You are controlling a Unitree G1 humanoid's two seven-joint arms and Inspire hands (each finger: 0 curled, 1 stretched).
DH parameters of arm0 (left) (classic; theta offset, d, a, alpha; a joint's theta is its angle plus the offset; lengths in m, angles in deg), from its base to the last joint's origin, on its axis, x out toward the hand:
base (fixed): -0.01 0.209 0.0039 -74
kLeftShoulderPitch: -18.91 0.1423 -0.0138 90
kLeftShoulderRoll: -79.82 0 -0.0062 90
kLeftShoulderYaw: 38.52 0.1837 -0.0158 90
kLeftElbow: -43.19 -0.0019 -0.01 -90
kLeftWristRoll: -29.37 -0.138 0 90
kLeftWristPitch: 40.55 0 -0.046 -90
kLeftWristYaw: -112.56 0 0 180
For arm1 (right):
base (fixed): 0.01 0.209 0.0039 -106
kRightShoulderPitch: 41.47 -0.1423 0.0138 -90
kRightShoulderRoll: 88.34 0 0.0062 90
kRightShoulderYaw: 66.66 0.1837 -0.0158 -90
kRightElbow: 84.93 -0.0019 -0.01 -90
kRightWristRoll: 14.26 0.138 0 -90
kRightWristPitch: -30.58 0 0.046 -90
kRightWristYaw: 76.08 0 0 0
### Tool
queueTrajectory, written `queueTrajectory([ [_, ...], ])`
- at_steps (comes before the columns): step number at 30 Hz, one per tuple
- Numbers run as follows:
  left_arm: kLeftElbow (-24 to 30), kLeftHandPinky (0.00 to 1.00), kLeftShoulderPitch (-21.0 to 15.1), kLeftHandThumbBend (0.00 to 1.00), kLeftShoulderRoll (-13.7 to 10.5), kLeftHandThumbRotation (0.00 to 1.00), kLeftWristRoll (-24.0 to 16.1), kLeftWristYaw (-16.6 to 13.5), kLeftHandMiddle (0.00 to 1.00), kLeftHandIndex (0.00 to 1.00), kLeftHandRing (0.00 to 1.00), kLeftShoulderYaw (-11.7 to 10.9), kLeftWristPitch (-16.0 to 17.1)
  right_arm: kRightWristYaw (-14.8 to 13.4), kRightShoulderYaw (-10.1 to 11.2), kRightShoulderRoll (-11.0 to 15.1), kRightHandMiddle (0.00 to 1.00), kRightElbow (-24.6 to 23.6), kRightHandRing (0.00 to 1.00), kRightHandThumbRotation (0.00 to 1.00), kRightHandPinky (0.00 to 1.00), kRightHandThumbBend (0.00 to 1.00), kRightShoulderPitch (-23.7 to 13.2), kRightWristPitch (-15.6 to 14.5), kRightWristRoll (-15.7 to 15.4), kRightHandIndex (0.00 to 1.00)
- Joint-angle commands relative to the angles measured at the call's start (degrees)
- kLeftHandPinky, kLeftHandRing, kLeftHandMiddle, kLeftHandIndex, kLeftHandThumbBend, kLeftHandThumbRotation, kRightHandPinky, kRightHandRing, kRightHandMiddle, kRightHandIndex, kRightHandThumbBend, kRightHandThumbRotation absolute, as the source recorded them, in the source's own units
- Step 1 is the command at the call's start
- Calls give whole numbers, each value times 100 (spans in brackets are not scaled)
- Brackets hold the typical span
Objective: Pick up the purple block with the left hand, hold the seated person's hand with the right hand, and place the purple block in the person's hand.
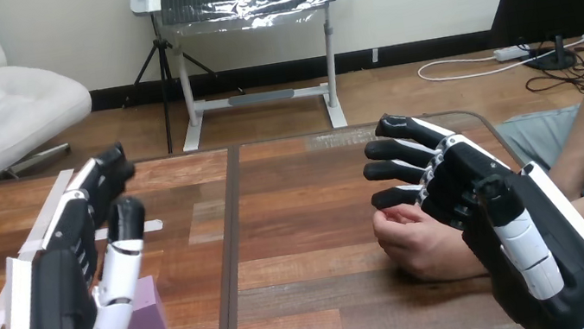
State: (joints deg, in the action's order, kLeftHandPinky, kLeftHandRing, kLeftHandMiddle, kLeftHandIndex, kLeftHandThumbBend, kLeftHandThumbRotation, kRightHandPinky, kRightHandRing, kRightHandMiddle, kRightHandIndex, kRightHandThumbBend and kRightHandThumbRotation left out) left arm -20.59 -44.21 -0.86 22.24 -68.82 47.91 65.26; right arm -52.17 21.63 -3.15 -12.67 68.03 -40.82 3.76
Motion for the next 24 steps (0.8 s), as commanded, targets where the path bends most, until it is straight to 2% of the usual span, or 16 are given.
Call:
queueTrajectory([
  [1,-208,67,-442,36,-118,78,-192,-27,82,81,82,-99,115,-40,64,-9,82,-214,80,87,70,75,-323,31,-27,85],
  [15,-806,61,-724,31,-410,60,-697,21,82,81,78,-152,44,-74,40,-46,81,-208,79,87,69,76,-330,32,-73,83],
  [24,-1135,63,-901,41,-586,57,-903,46,82,82,79,-181,-146,-58,35,-52,81,-180,79,86,69,76,-338,65,-60,83],
])
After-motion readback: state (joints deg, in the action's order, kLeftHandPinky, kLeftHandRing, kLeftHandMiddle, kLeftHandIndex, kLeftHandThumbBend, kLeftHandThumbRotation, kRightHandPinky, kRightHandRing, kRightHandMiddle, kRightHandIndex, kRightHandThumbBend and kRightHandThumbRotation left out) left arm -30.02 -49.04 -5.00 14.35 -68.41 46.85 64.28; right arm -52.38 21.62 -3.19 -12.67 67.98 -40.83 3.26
